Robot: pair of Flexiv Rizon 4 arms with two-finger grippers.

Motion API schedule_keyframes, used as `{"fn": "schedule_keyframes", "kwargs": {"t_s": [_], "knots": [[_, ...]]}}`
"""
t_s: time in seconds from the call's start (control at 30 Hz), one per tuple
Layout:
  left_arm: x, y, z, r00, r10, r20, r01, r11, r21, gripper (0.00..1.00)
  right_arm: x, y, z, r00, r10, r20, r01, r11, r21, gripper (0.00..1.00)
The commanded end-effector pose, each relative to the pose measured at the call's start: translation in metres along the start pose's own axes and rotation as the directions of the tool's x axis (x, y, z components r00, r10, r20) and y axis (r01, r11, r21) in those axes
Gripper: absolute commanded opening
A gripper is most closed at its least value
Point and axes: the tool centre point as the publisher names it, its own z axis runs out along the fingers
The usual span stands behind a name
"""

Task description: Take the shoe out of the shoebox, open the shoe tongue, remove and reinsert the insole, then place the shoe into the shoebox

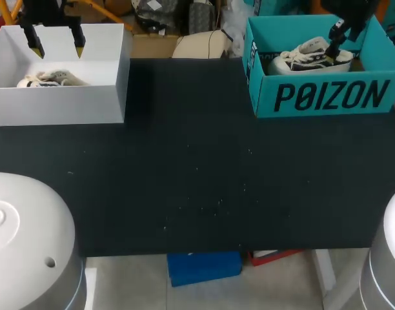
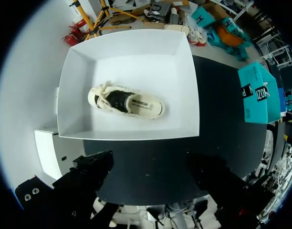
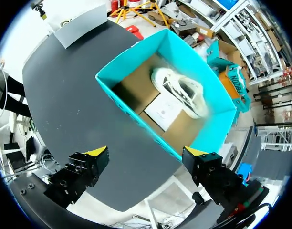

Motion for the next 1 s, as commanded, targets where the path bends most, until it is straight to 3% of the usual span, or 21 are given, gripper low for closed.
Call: {"fn": "schedule_keyframes", "kwargs": {"t_s": [0.03, 0.23, 0.27, 0.33, 0.37, 0.4, 0.43, 0.53, 0.6, 0.63, 0.7, 1.0], "knots": [[0.000, 0.000, 0.000, 1.000, -0.001, 0.002, 0.001, 1.000, -0.001, 1.00, -0.017, 0.000, 0.014, 0.999, -0.045, 0.003, 0.045, 0.999, -0.011, 1.00], [0.000, 0.000, 0.000, 1.000, -0.001, 0.002, 0.001, 1.000, -0.001, 1.00, -0.066, 0.012, 0.037, 0.985, -0.170, 0.020, 0.170, 0.985, -0.029, 1.00], [0.000, 0.000, 0.000, 1.000, -0.001, 0.002, 0.001, 1.000, -0.001, 1.00, -0.074, 0.013, 0.040, 0.982, -0.186, 0.023, 0.187, 0.982, -0.029, 0.91], [0.000, 0.000, 0.000, 1.000, -0.001, 0.002, 0.001, 1.000, -0.001, 1.00, -0.087, 0.013, 0.049, 0.970, -0.242, 0.021, 0.243, 0.970, -0.010, 0.90], [0.000, 0.000, 0.000, 1.000, -0.001, 0.002, 0.001, 1.000, -0.001, 1.00, -0.093, 0.014, 0.052, 0.965, -0.261, 0.019, 0.261, 0.965, -0.008, 0.78], [0.000, 0.000, 0.000, 1.000, -0.001, 0.002, 0.001, 1.000, -0.001, 1.00, -0.099, 0.016, 0.057, 0.961, -0.277, 0.014, 0.277, 0.961, -0.012, 0.50], [0.000, 0.000, 0.000, 1.000, -0.001, 0.002, 0.001, 1.000, -0.001, 1.00, -0.103, 0.019, 0.061, 0.954, -0.299, 0.005, 0.299, 0.954, -0.013, 0.47], [0.000, 0.000, 0.000, 1.000, -0.001, 0.002, 0.001, 1.000, -0.001, 1.00, -0.117, 0.028, 0.072, 0.932, -0.363, -0.006, 0.363, 0.931, -0.024, 0.47], [0.000, 0.000, 0.000, 1.000, -0.001, 0.002, 0.001, 1.000, -0.001, 1.00, -0.124, 0.033, 0.081, 0.913, -0.407, -0.011, 0.407, 0.913, -0.032, 0.57], [0.000, 0.000, 0.000, 1.000, -0.001, 0.002, 0.001, 1.000, -0.001, 1.00, -0.127, 0.036, 0.085, 0.905, -0.425, -0.011, 0.425, 0.905, -0.039, 0.50], [0.000, 0.000, 0.000, 1.000, -0.001, 0.002, 0.001, 1.000, -0.001, 1.00, -0.130, 0.042, 0.093, 0.887, -0.461, -0.022, 0.460, 0.886, -0.054, 0.48], [0.000, 0.000, 0.000, 1.000, -0.001, 0.002, 0.001, 1.000, -0.001, 1.00, -0.137, 0.067, 0.118, 0.796, -0.604, -0.036, 0.598, 0.795, -0.106, 0.49]]}}
